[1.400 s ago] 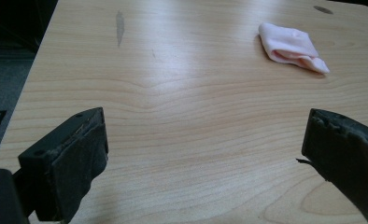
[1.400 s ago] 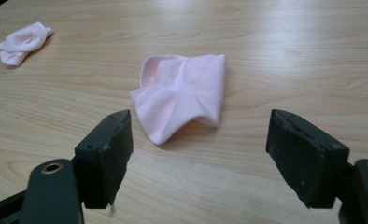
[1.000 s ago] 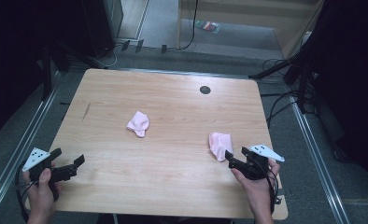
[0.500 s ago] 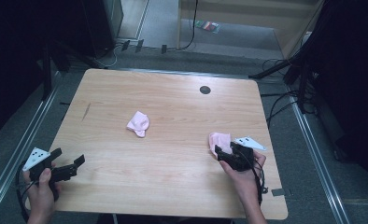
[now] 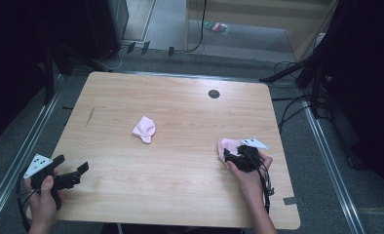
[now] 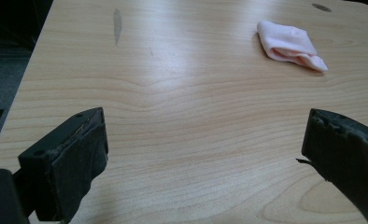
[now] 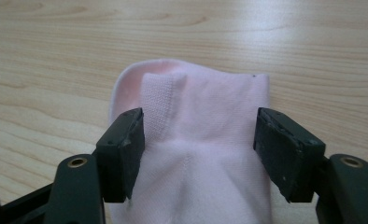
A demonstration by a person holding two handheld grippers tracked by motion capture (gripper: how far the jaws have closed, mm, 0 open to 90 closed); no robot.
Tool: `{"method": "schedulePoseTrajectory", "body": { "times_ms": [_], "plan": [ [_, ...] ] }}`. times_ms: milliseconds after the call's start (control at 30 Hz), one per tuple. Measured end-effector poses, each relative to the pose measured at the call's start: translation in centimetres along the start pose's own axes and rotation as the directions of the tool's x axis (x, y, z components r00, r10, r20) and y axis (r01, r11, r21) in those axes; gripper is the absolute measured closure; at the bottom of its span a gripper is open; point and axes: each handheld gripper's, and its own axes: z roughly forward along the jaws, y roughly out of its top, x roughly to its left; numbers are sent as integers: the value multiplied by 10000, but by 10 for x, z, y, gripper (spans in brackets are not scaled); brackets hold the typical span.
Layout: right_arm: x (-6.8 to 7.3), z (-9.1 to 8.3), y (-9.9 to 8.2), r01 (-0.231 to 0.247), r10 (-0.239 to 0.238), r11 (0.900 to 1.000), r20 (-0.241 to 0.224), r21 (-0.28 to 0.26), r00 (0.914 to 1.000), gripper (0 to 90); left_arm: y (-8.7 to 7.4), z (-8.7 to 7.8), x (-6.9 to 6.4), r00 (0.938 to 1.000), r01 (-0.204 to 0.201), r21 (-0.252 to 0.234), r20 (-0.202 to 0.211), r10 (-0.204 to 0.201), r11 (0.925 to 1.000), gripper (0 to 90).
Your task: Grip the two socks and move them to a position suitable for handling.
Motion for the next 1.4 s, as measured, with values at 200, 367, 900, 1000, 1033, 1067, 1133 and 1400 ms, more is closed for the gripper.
{"method": "schedulePoseTrajectory", "body": {
  "times_ms": [200,367,900,1000,1033,1067,1133,1400],
  "plan": [
    [3,4,-5,207,-205,9998,189,-74,9996,337,0,0,-1,10000,-53,32,-39,53,10000,5],
    [5,5,-8,400,-393,9989,319,-233,9987,356,0,0,0,10000,-15,4,-5,15,10000,5],
    [-3,0,-12,56,-66,9986,-191,-535,9998,844,0,0,1,9999,167,84,28,-168,9998,5],
    [-5,-5,-13,-140,123,9939,-162,-1093,9998,847,0,1,0,9999,120,43,-75,-120,9999,5],
    [-5,-5,-13,-140,123,9939,-162,-1093,9998,847,0,1,0,9999,52,57,-144,-51,10000,5],
    [-5,-7,-12,-305,278,9924,-237,-1192,9993,847,0,1,-1,9998,-38,90,-201,40,10000,5],
    [0,-17,-7,-451,378,9889,-537,-1417,9978,847,1,1,-2,9996,-110,129,-266,114,9999,5],
    [23,-43,8,-195,-29,9792,-1098,-2019,9940,847,10,-5,-11,9994,-305,-204,-166,301,9993,5]
  ]
}}
